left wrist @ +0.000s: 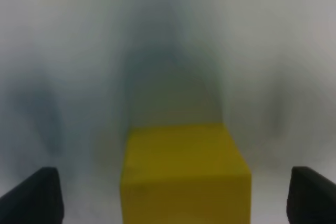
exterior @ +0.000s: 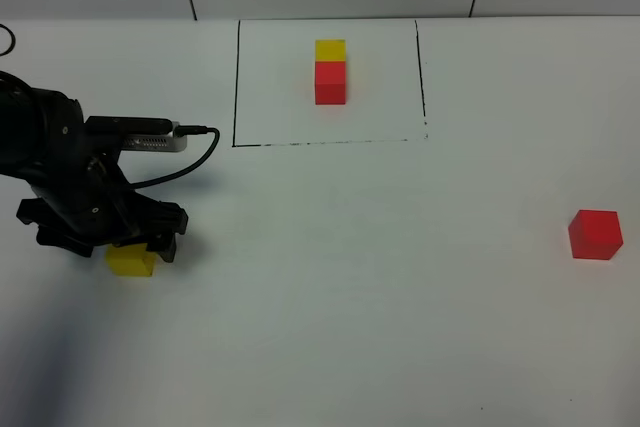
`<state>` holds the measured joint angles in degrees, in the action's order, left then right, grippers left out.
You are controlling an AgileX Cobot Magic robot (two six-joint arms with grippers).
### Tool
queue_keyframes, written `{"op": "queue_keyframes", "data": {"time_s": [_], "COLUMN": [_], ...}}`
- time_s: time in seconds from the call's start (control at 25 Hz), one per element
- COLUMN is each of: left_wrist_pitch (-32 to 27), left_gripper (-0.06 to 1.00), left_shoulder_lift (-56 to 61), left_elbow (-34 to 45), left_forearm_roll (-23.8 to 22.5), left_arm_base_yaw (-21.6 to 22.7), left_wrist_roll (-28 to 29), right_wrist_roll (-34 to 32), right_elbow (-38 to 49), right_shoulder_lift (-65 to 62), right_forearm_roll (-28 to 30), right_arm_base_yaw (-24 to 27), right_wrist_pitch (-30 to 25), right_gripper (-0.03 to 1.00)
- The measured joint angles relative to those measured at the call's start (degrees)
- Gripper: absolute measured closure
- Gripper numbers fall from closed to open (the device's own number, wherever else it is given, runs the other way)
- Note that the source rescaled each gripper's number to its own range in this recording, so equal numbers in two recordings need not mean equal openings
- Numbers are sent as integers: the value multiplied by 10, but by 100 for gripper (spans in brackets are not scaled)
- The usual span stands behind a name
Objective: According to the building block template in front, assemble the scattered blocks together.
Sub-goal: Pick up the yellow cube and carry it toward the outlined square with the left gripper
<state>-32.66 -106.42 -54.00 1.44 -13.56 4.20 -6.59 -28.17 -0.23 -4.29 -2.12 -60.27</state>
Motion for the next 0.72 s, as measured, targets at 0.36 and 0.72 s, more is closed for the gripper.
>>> {"op": "queue_keyframes", "data": {"time_s": [0.36,0.72], "left_wrist_pitch": [2,-32], "left_gripper": [94,93], "left_shoulder_lift": [-8,-32], "left_elbow": [-1,-79], "left_forearm_roll": [0,-62], "left_arm_base_yaw": [0,-54], "left_wrist_roll": [3,-163], "right_wrist_roll": [0,0], "right_elbow": [0,0], "right_shoulder_lift": [0,0], "right_forearm_roll": [0,0], "right_arm_base_yaw": [0,0], "right_wrist_pitch": [0,0], "right_gripper": [26,26]}}
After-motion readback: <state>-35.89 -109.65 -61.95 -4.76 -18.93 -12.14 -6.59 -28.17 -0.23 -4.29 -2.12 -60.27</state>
